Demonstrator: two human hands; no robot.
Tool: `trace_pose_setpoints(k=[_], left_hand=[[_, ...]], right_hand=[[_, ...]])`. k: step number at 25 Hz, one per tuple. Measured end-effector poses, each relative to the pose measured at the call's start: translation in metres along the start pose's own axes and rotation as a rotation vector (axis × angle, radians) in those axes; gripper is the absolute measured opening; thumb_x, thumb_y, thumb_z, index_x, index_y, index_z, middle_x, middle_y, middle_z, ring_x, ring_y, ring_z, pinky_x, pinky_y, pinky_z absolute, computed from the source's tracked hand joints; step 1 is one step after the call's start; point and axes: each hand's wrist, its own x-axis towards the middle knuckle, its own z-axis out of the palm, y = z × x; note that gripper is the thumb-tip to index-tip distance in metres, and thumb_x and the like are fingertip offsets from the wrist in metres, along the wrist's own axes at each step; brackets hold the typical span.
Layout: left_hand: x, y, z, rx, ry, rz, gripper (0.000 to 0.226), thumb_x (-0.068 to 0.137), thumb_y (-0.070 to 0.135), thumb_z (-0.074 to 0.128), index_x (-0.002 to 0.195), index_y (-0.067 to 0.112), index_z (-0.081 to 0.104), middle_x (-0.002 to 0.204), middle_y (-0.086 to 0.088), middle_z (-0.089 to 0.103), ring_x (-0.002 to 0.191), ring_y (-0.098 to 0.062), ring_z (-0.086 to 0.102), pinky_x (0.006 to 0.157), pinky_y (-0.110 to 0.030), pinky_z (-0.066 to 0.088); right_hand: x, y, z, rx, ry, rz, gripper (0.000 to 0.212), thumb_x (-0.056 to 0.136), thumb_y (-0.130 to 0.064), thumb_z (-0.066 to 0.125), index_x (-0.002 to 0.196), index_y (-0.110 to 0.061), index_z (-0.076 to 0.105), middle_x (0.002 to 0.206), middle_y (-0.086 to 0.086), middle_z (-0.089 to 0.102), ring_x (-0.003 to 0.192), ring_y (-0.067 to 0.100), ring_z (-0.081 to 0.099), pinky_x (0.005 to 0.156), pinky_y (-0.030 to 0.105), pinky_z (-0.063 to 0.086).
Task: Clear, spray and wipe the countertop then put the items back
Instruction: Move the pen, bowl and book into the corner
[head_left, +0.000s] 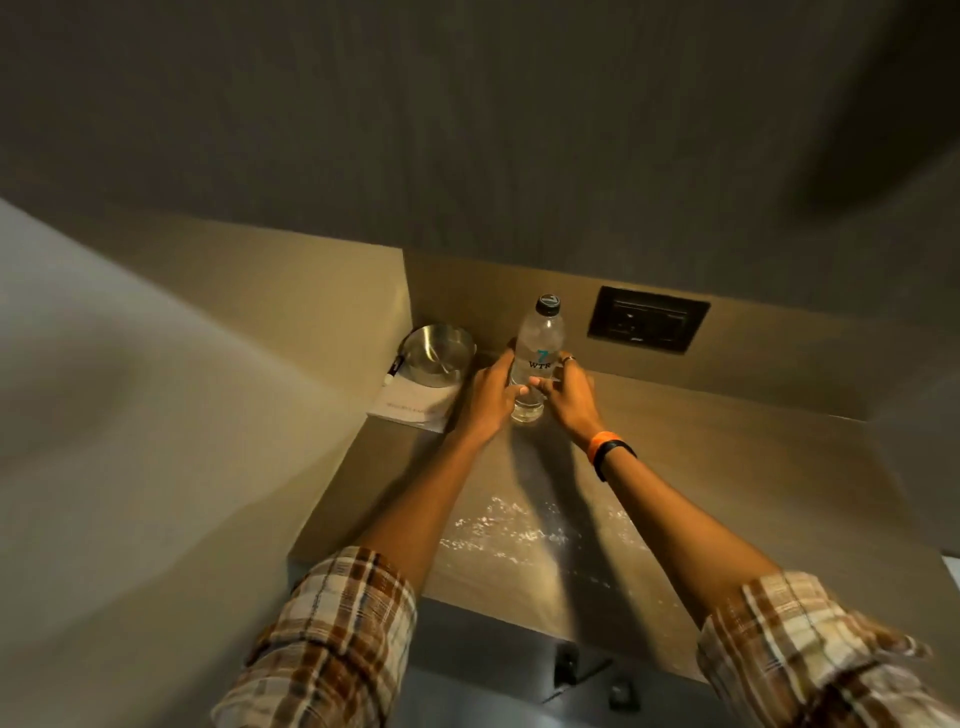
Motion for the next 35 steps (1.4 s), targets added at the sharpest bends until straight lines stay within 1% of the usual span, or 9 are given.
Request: trace_pose_setpoints(k=[4,9,12,16,20,22,26,31,35], left_hand=[[0.018,-0.021,-0.026,-0.005,0.017,-0.002,0.052,0.096,-0.001,0.057,0.146,0.006,0.042,0.142,-0.019,0.053,0.133,-0.031,0.052,0.109,-0.045,0.047],[0.044,-0.032,-0.044,-0.049,0.004,0.027,0.05,0.099,-0.005,0.049,0.146,0.004,0.037,0.145,-0.013,0.045,0.139,-0.029,0.042,0.11,-0.025,0.044],[0.056,-0.034,-0.049,0.026,-0.02,0.033,0.065,0.096,-0.006,0.054,0.153,0.007,0.026,0.154,-0.018,0.038,0.144,-0.029,0.037,0.116,-0.038,0.037],[0.057,-0.034,-0.047,0.074,-0.022,-0.003,0.066,0.094,-0.009,0.053,0.153,0.004,0.026,0.154,-0.021,0.037,0.143,-0.035,0.038,0.114,-0.037,0.036],[0.021,-0.032,-0.023,0.074,0.229,-0.105,0.071,0.094,-0.003,0.053,0.156,0.015,0.025,0.158,-0.017,0.03,0.138,-0.036,0.043,0.111,-0.046,0.045],[-0.011,-0.022,0.006,0.211,0.254,-0.041,0.065,0.095,0.012,0.055,0.154,0.019,0.029,0.157,-0.011,0.034,0.137,-0.032,0.045,0.108,-0.045,0.045],[-0.063,0.014,0.09,0.516,-0.062,0.233,0.066,0.099,0.045,0.042,0.156,0.018,0.021,0.164,-0.009,0.025,0.152,-0.026,0.022,0.123,-0.045,0.026],[-0.102,0.096,0.215,0.525,-0.254,0.405,0.073,0.097,0.057,0.035,0.157,0.019,0.019,0.165,-0.008,0.021,0.155,-0.026,0.013,0.124,-0.045,0.019],[-0.138,0.157,0.317,0.647,-0.362,0.526,0.074,0.098,0.062,0.021,0.158,0.019,0.013,0.167,-0.009,0.015,0.156,-0.026,0.008,0.127,-0.049,0.013]], right_hand=[[0.025,-0.015,0.038,0.003,0.039,0.028,0.041,0.094,-0.002,0.065,0.132,0.0,0.049,0.134,0.02,0.061,0.125,0.033,0.06,0.105,0.045,0.052],[0.058,-0.023,0.063,-0.067,0.078,0.084,0.033,0.096,0.002,0.058,0.129,0.002,0.049,0.134,0.021,0.06,0.122,0.033,0.062,0.103,0.042,0.053],[0.072,-0.025,0.069,-0.078,0.091,0.088,0.03,0.098,0.001,0.057,0.127,0.004,0.051,0.133,0.023,0.061,0.123,0.035,0.061,0.103,0.045,0.053],[0.075,-0.026,0.066,-0.06,0.075,0.101,0.035,0.096,-0.008,0.063,0.128,0.005,0.054,0.134,0.023,0.062,0.126,0.037,0.059,0.105,0.05,0.05],[0.038,-0.009,0.046,-0.224,0.036,-0.015,0.054,0.095,-0.022,0.067,0.14,0.001,0.047,0.14,0.022,0.057,0.132,0.035,0.054,0.11,0.041,0.044],[0.006,0.014,0.019,-0.383,0.069,-0.096,0.053,0.097,-0.029,0.063,0.14,-0.002,0.048,0.149,0.02,0.045,0.141,0.034,0.043,0.117,0.038,0.034],[-0.071,0.079,-0.071,-0.701,0.185,-0.066,0.06,0.097,-0.045,0.055,0.145,-0.008,0.048,0.165,0.017,0.023,0.155,0.033,0.017,0.127,0.047,0.017],[-0.162,0.148,-0.211,-0.781,0.323,0.113,0.067,0.098,-0.053,0.047,0.149,-0.01,0.043,0.168,0.012,0.014,0.157,0.028,0.005,0.128,0.047,0.003],[-0.216,0.195,-0.305,-0.854,0.354,0.184,0.071,0.099,-0.058,0.041,0.149,-0.007,0.043,0.168,0.014,0.014,0.158,0.029,0.004,0.128,0.05,0.004]])
